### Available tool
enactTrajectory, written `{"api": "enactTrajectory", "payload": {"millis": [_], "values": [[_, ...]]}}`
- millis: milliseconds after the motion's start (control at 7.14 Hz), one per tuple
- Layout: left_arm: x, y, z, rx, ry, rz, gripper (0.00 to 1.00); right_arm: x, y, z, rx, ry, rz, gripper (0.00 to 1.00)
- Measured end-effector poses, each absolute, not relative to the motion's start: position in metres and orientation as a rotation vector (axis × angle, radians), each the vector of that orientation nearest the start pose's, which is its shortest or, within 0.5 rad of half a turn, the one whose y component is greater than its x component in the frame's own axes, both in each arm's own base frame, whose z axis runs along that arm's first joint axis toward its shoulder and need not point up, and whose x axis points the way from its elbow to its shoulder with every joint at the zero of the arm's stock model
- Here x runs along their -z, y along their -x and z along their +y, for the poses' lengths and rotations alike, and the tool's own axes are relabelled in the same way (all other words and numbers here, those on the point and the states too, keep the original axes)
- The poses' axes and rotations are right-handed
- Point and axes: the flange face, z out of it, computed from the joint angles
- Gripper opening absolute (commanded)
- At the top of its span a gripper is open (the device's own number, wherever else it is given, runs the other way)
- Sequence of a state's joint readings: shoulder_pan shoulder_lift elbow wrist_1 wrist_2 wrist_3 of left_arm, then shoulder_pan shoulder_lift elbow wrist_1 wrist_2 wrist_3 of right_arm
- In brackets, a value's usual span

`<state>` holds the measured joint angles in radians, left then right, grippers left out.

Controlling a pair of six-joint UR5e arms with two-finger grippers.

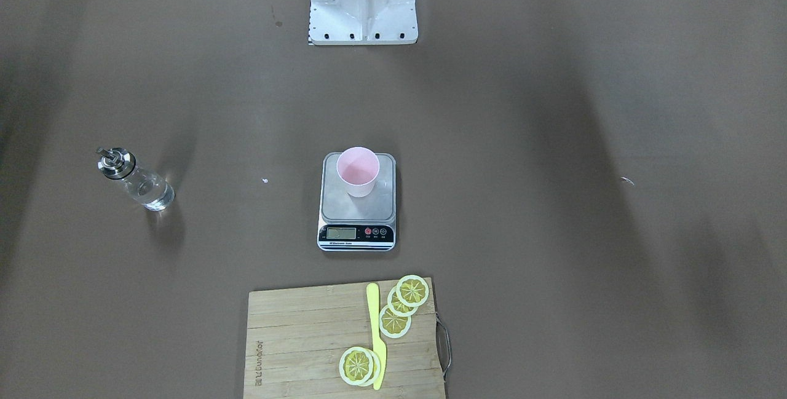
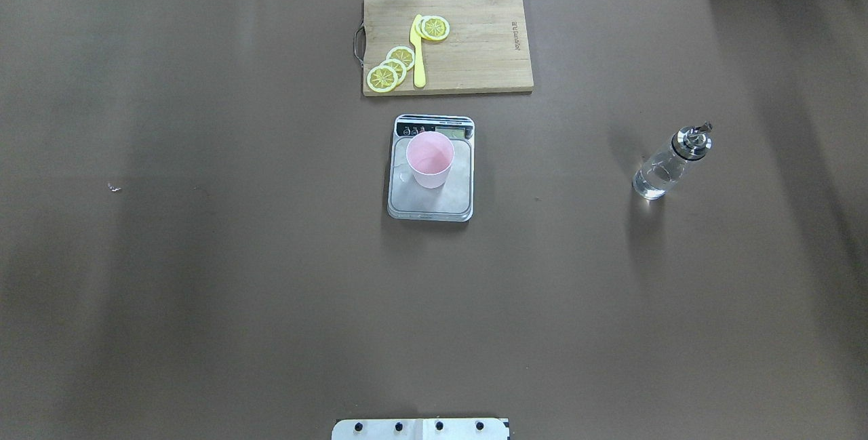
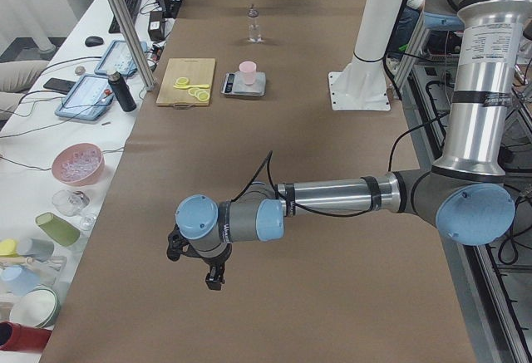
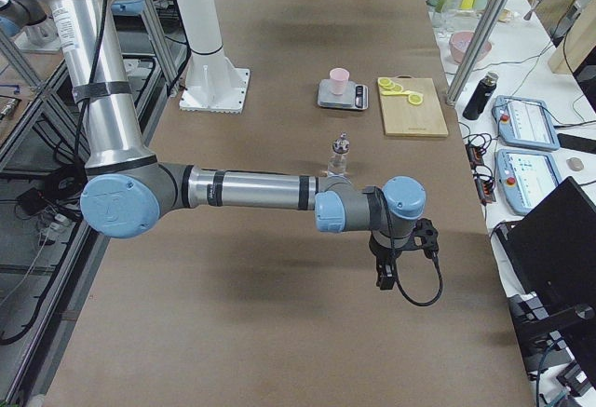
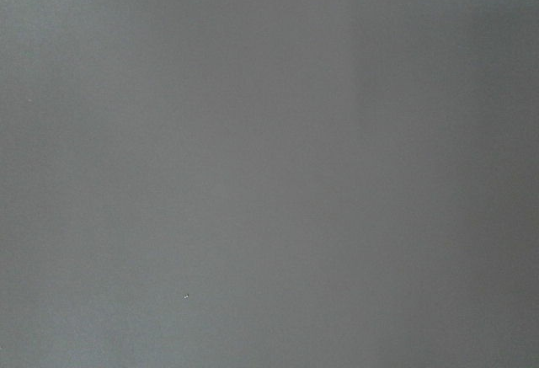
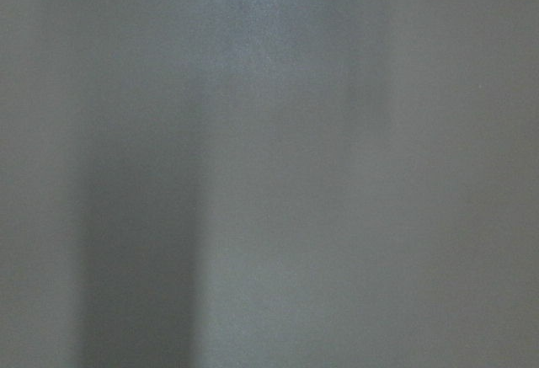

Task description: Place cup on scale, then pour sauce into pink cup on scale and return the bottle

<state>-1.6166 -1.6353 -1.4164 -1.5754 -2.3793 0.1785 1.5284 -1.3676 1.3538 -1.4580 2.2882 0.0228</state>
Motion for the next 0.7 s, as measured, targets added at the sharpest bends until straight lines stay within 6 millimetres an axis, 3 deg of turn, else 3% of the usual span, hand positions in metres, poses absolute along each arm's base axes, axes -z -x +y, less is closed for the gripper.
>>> {"api": "enactTrajectory", "payload": {"millis": [700], "values": [[-0.698,0.085,-0.508,-0.091,-0.012,0.812,0.99,-0.672,-0.046,-0.562,0.107,-0.144,-0.688,1.00]]}}
